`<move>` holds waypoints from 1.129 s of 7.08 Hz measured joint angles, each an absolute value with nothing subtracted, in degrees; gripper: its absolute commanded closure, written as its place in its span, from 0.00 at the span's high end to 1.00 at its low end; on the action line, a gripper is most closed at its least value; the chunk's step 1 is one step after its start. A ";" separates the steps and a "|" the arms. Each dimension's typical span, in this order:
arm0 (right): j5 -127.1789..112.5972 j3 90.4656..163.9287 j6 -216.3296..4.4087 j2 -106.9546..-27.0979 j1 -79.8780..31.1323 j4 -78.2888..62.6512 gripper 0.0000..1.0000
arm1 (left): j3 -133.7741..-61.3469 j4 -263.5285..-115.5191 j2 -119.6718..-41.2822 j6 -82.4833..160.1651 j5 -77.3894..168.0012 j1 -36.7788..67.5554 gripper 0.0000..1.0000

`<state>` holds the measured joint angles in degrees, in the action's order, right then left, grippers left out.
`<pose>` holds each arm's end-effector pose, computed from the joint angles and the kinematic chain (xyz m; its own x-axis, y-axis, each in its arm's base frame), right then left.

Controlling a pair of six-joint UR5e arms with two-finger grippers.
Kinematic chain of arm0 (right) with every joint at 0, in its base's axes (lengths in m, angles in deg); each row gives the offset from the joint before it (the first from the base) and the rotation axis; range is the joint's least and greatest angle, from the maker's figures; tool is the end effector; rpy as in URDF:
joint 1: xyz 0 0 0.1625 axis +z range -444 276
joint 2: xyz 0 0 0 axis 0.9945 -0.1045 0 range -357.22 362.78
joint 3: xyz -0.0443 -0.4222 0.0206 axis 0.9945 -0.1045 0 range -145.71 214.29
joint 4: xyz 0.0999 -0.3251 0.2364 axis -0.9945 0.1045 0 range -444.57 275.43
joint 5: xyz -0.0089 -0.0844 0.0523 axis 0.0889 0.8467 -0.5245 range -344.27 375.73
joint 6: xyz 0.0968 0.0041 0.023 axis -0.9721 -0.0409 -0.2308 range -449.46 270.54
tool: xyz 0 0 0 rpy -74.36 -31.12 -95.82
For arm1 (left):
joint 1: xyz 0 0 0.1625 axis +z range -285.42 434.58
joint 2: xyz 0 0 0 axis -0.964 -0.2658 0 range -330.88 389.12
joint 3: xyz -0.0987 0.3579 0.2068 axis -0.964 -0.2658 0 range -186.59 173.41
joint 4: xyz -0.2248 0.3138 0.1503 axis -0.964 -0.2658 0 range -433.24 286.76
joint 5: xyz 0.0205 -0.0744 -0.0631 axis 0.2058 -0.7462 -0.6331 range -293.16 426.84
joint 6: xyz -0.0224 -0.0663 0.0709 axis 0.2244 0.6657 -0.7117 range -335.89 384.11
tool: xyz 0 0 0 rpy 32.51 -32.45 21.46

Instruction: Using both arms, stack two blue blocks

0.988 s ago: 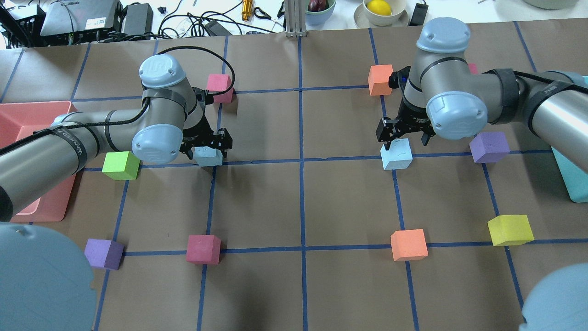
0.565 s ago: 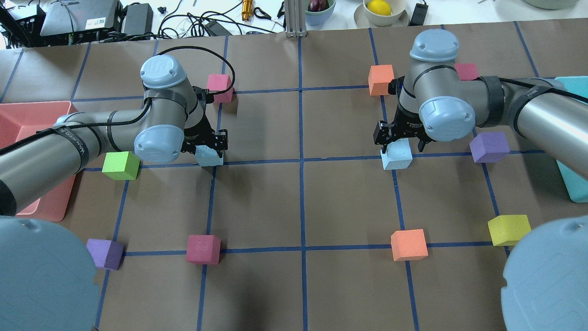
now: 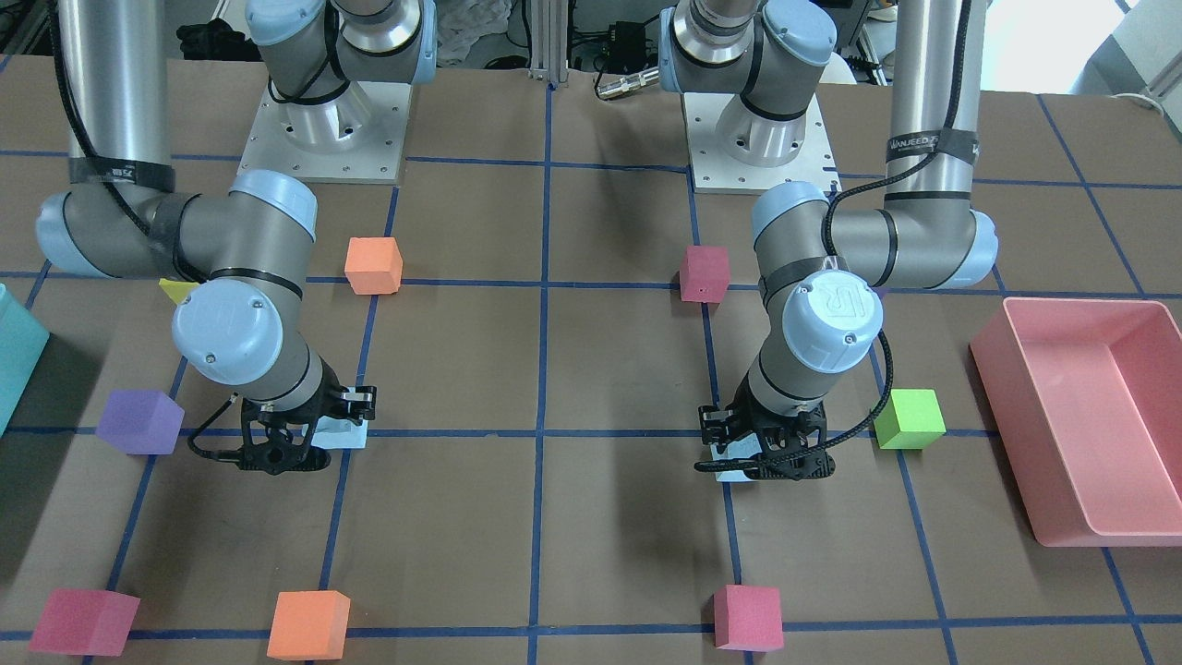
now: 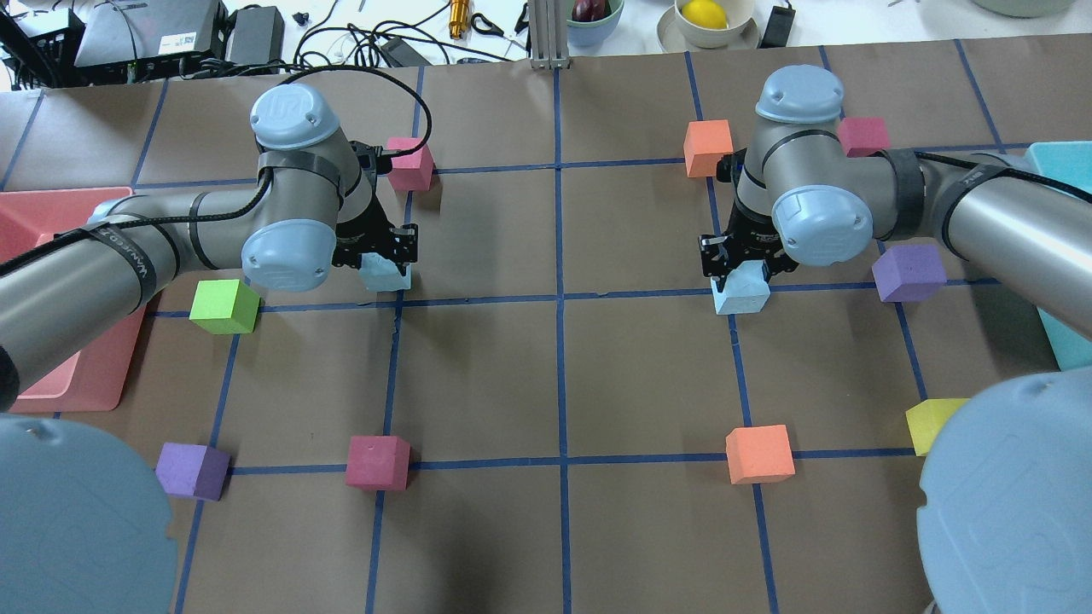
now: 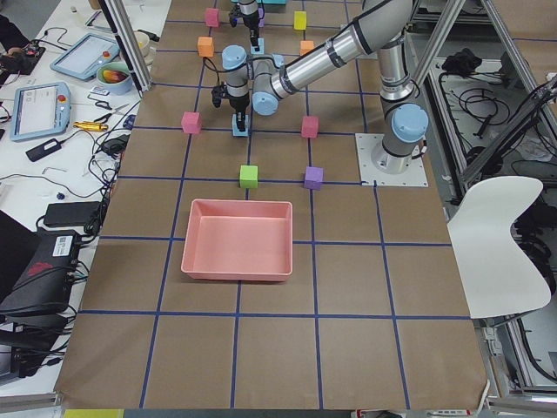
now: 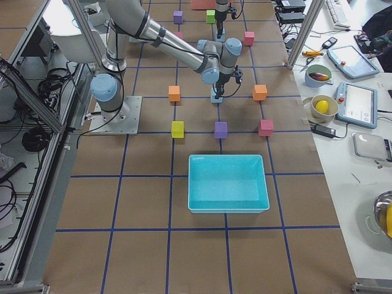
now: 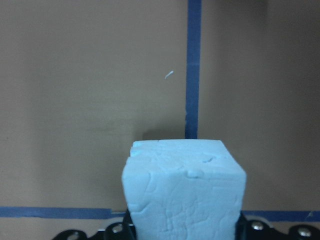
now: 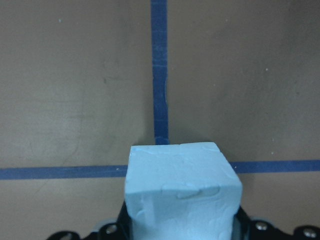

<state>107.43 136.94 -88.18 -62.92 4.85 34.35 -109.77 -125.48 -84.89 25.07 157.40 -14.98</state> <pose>0.1189 -0.5756 0.2017 -0.9996 -0.0063 0.0261 -0.0026 0.9901 0.1404 -0.1279 -0.5870 0.2150 -0.9997 -0.0245 -0.0097 -0.0244 0.9996 -0.0103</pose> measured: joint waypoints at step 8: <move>102.70 117.56 -106.41 -55.25 18.93 29.89 0.00 | -109.44 -126.61 -82.19 25.06 157.39 -15.01 0.00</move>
<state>102.70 117.56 -106.41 -55.25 18.93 29.89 -109.44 -126.61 -82.19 25.06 157.39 -15.01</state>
